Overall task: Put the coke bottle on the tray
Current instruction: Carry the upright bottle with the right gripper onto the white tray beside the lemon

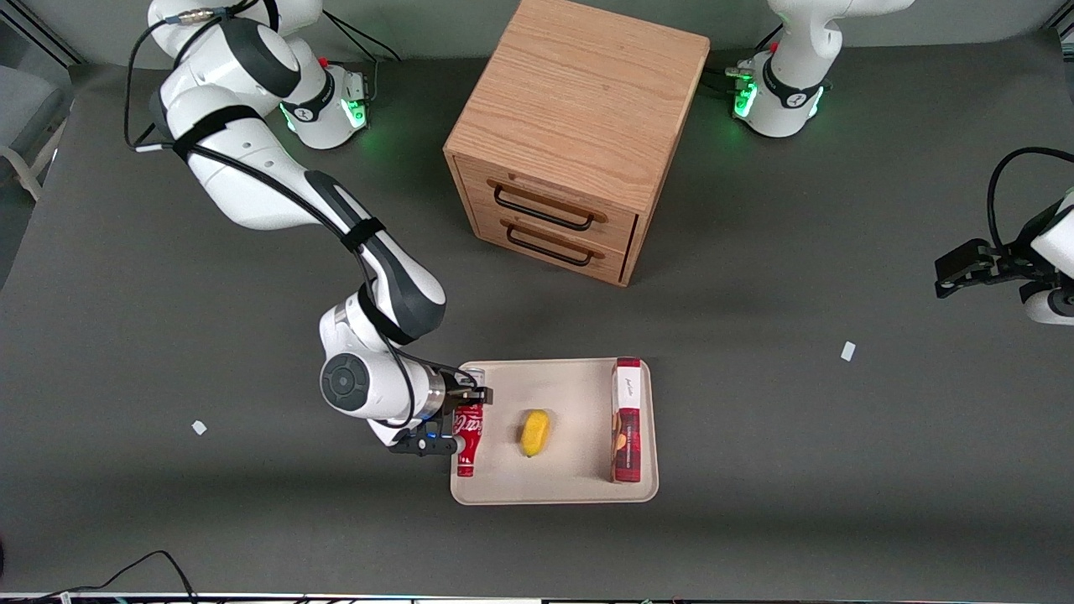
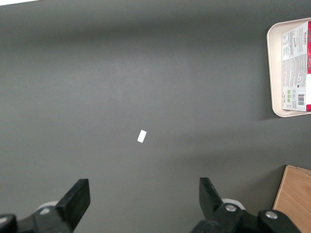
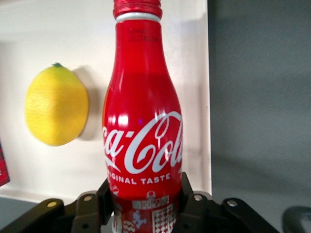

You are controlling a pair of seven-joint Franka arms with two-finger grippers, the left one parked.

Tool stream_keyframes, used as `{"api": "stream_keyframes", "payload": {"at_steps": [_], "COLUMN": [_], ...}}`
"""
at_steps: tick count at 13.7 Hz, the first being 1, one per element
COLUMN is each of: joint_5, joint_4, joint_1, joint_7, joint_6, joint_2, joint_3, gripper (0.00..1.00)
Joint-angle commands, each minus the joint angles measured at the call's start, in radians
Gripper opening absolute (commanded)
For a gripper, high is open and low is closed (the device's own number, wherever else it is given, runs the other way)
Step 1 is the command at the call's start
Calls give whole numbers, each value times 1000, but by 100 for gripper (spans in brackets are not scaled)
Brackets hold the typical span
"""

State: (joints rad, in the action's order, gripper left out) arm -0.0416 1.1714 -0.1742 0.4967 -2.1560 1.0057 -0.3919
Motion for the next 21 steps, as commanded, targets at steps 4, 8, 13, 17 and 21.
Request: {"api": "stream_keyframes", "payload": {"at_steps": [4,8,13,17,21], "joint_5": [-27,-81,-87,-87,-158], "joint_4": [-42,-36,-33,-35,-32], "joint_1": [-22,-30,-30,-30,-10], "joint_7": [60,60,66,66,66], "joint_6": [-50,-91,-91,-91,48], "joint_2": [47,62,67,59,-88], "joint_3": [-1,4,4,4,-8], "gripper": [3,100,100,100,100]}}
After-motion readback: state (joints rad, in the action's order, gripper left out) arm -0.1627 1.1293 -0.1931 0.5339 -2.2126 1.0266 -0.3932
